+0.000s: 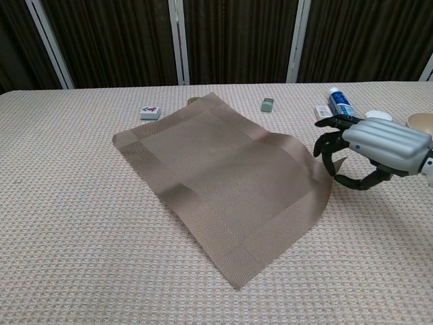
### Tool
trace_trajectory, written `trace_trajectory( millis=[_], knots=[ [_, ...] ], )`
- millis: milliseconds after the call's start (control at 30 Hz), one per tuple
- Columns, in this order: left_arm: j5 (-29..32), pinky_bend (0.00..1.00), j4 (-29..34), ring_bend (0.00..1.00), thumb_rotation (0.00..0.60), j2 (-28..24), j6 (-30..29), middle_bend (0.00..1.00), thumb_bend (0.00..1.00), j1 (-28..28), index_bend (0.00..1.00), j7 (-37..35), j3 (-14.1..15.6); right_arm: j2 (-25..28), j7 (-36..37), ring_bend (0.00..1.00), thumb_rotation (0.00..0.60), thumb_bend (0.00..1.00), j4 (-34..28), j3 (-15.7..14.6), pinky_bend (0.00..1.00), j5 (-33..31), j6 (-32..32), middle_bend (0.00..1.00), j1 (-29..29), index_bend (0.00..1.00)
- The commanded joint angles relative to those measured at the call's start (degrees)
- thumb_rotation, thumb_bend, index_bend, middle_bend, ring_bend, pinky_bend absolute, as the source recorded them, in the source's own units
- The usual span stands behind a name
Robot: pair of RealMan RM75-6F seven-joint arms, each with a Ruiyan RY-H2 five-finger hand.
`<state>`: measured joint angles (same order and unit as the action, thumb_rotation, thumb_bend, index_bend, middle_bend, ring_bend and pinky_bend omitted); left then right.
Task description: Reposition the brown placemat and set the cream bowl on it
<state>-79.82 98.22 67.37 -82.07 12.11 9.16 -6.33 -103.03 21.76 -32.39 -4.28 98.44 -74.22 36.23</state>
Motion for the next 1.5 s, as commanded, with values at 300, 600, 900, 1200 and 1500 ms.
trace_trajectory(
  millis=[300, 600, 900, 1200, 1500],
  knots=[
    [-2.9, 0.0, 2.2, 0.0, 0.6, -1.2, -1.4, 0.0, 0.0, -0.8, 0.0, -1.0, 1.0, 12.8, -6.8, 0.03, 0.6, 0.39, -15.6, -6.4, 0.0, 8.6, -16.8, 0.3, -5.8, 0.71],
    [-5.0, 0.0, 3.3, 0.0, 0.6, -2.2, -2.0, 0.0, 0.0, -1.3, 0.0, -2.4, 1.9, 24.1, -16.8, 0.05, 0.6, 0.39, -21.9, -10.2, 0.0, 13.6, -22.0, 0.3, -9.5, 0.67],
    [-5.3, 0.0, 3.5, 0.0, 0.6, -2.4, -2.0, 0.0, 0.0, -1.3, 0.0, -2.6, 1.7, 26.8, -21.7, 0.07, 0.6, 0.39, -16.0, -7.6, 0.0, 14.1, -17.7, 0.31, -5.5, 0.61],
    [-4.6, 0.0, 3.1, 0.0, 0.6, -2.4, -1.8, 0.0, 0.0, -1.3, 0.0, -2.6, 1.5, 25.0, -26.5, 0.07, 0.6, 0.38, -8.0, -4.7, 0.0, 15.7, -12.7, 0.3, 1.6, 0.6],
    [-4.7, 0.0, 2.8, 0.0, 0.6, -2.5, -1.7, 0.0, 0.0, -1.5, 0.0, -2.7, 1.7, 22.2, -30.1, 0.0, 0.6, 0.0, -3.5, -0.9, 0.0, 9.7, -9.2, 0.0, 0.4, 0.0]
  ],
)
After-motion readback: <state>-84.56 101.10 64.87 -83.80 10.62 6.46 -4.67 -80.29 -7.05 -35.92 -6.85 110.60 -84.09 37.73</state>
